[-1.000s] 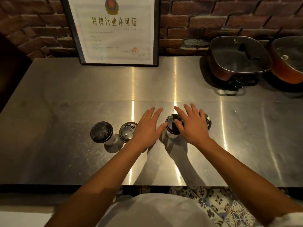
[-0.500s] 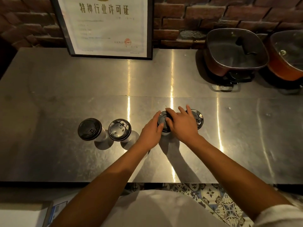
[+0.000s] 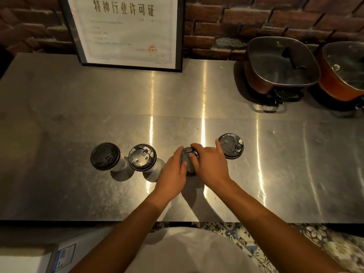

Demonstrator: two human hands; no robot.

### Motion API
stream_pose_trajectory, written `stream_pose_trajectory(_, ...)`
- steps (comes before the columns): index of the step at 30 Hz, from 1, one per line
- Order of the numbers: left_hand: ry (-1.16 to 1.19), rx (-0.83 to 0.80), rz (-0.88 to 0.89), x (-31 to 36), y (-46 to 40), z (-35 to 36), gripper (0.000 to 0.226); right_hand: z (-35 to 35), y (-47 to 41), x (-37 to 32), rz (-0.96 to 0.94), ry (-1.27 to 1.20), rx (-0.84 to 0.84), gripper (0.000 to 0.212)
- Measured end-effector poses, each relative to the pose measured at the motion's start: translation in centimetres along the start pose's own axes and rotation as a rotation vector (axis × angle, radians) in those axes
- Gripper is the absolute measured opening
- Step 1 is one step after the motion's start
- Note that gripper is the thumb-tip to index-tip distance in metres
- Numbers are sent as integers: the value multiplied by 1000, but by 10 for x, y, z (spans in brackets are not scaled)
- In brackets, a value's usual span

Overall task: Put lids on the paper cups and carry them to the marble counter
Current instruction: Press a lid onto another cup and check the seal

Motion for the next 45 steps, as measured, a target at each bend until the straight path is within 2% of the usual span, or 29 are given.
stream_pose_trajectory(3,12,-27,-5,-11,15,8,50,7,19,0,125,-189,-96,39)
stream_pose_trajectory(7,55,-63,-12,-16,20,10,50,17,30,8,139,-275,-65,39)
stream_pose_trajectory(13,268,-133,-50,-19,18,7,47,19,19,4,229,-452,-31,38)
stream_pose_trajectory(16,244,-107,-45,-20,18,11,47,29,5,-7,321,-533,-68,36)
stream_pose_trajectory(20,270,-63,-35,-18,21,18,45,38,-1,-12,386,-381,-9,40)
stream_pose_trajectory(23,316,-75,-48,-18,24,20,45,37,2,-14,363,-297,21,42)
stream_pose_trajectory(28,387,-111,-76,-21,23,17,45,37,-6,-15,275,-227,-47,38)
stream_pose_trajectory(32,418,-124,-74,-14,25,17,45,44,1,-14,161,47,-42,42)
stream_pose_trajectory(35,434,-101,-77,-14,26,14,45,52,-1,-11,90,160,-89,24)
stream_pose_trajectory(38,436,-129,-78,-18,25,16,44,48,-2,-14,97,123,-128,7)
stream_pose_trajectory(41,419,-121,-66,-17,25,13,44,38,-4,-18,133,7,-89,24)
stream_pose_trajectory(45,433,-99,-113,-19,25,15,43,27,-5,-22,311,-79,-163,48)
Point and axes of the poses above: each hand's wrist, its own y-axis away from the middle knuckle, its own z-axis out of the palm, x = y × z, the point moved 2 cm from there along -y, towards the middle knuckle, and after that the axes turned 11 degrees about -y, right-handed, at the moved point
